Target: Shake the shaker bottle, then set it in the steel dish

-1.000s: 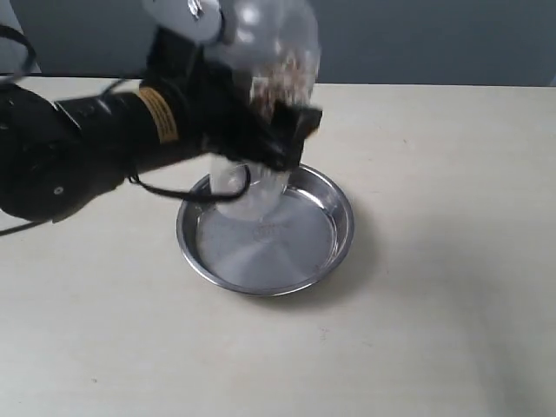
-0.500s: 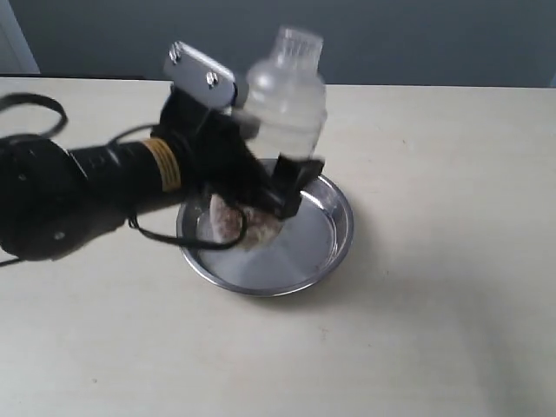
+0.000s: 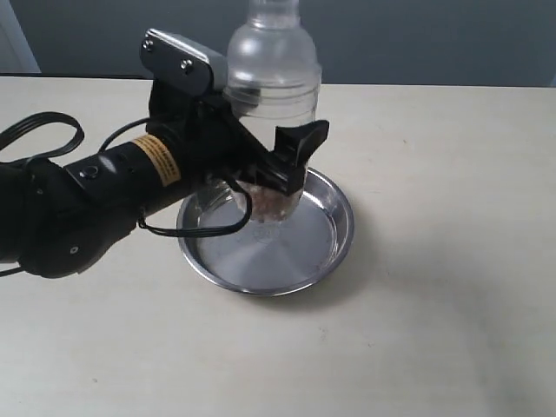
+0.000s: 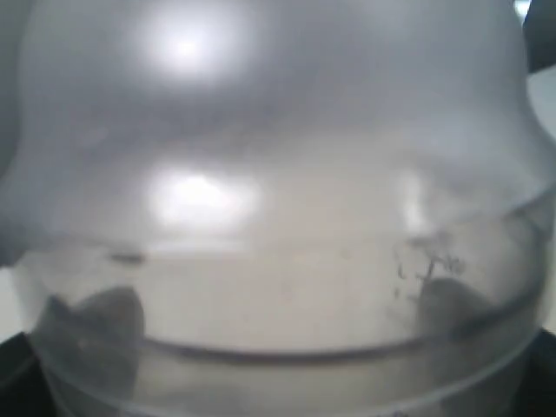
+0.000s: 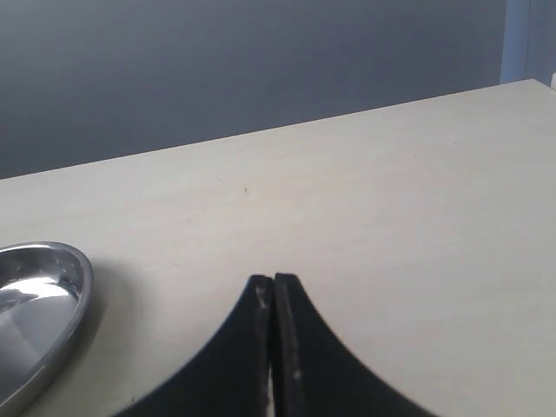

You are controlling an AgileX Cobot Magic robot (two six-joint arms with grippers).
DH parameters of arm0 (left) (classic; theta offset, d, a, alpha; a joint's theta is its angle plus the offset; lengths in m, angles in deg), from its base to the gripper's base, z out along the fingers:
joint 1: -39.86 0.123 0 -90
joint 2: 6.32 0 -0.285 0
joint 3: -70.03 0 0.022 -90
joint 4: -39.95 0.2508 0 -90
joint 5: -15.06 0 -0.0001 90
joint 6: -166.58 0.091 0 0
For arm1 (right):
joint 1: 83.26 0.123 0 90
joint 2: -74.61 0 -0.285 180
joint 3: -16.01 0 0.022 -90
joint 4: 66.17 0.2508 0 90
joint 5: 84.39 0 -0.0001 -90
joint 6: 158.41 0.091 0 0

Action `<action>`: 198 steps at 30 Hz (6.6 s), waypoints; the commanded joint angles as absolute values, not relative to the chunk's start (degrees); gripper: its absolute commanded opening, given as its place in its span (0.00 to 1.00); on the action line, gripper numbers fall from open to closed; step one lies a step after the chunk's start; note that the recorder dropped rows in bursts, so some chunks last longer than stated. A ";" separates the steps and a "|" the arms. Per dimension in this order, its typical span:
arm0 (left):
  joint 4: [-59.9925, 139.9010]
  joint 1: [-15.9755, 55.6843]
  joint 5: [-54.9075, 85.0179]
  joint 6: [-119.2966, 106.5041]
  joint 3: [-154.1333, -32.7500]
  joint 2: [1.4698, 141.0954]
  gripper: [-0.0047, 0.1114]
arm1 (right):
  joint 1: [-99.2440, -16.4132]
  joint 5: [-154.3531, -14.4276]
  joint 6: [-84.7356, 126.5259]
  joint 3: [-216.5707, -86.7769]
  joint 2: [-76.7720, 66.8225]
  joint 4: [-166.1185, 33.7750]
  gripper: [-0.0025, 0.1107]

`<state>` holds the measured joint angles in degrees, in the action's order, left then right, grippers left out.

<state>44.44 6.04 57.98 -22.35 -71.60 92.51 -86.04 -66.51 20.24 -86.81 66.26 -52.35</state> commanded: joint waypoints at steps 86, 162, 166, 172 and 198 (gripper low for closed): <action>49.21 10.67 85.02 -20.50 -69.93 118.44 0.95 | -85.89 -66.90 20.12 -86.78 66.54 -52.55 0.02; 30.41 10.67 35.43 0.94 -66.92 51.90 0.04 | -85.89 -66.90 20.12 -86.78 66.54 -52.55 0.02; 19.98 13.96 31.56 11.26 -63.58 44.72 0.04 | -85.89 -66.90 20.12 -86.78 66.54 -52.55 0.02; 19.87 29.89 16.77 7.45 -53.81 27.32 0.04 | -85.89 -66.90 20.12 -86.78 66.54 -52.55 0.02; 29.24 42.31 -2.77 -12.28 -32.75 1.47 0.04 | -85.89 -66.90 20.12 -86.78 66.54 -52.55 0.02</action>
